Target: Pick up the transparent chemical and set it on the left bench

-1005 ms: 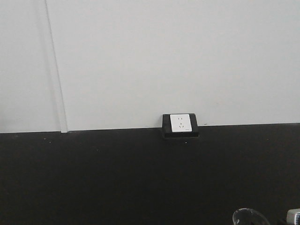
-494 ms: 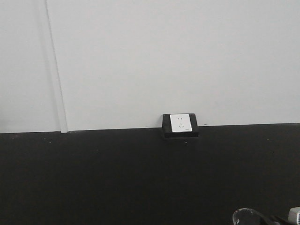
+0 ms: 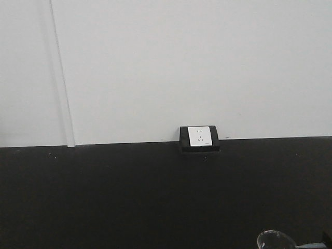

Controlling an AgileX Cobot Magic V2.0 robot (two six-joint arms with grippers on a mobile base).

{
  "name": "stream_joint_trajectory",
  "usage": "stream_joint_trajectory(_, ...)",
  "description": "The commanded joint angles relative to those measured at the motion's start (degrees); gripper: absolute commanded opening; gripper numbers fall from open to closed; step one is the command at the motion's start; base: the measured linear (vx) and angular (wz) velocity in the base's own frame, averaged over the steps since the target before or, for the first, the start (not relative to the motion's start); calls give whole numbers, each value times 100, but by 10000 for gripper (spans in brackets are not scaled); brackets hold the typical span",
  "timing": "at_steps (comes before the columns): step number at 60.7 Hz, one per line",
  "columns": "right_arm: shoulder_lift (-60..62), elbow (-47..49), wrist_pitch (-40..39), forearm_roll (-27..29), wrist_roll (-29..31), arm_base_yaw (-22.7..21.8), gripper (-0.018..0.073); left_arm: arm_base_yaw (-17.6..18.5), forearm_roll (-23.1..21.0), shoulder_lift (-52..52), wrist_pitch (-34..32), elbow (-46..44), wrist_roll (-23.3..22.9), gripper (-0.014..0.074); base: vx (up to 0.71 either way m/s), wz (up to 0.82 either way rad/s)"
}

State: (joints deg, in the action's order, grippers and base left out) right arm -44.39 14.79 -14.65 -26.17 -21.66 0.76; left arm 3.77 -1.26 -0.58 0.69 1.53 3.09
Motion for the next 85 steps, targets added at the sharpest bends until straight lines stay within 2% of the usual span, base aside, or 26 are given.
stream_joint_trajectory(1, 736, 170, 454, -351, -508, -24, 82, 10, -4, -110, -449, 93, -45, -4, 0, 0)
stream_joint_trajectory(7, 1337, 170, 814, -672, -563, -24, 82, 10, -4, -110, -449, 93, -45, -4, 0, 0)
stream_joint_trajectory(18, 1945, 170, 1062, -675, -569, -24, 82, 10, -4, -110, -449, 93, -45, -4, 0, 0)
stream_joint_trajectory(41, 1964, 170, 1367, -675, -564, -29, 82, 10, -4, -110, -449, 93, -45, -4, 0, 0)
stream_joint_trajectory(85, 1964, 170, 1377, -675, -564, -29, 83, 10, -4, -110, -449, 93, -45, -4, -1, 1)
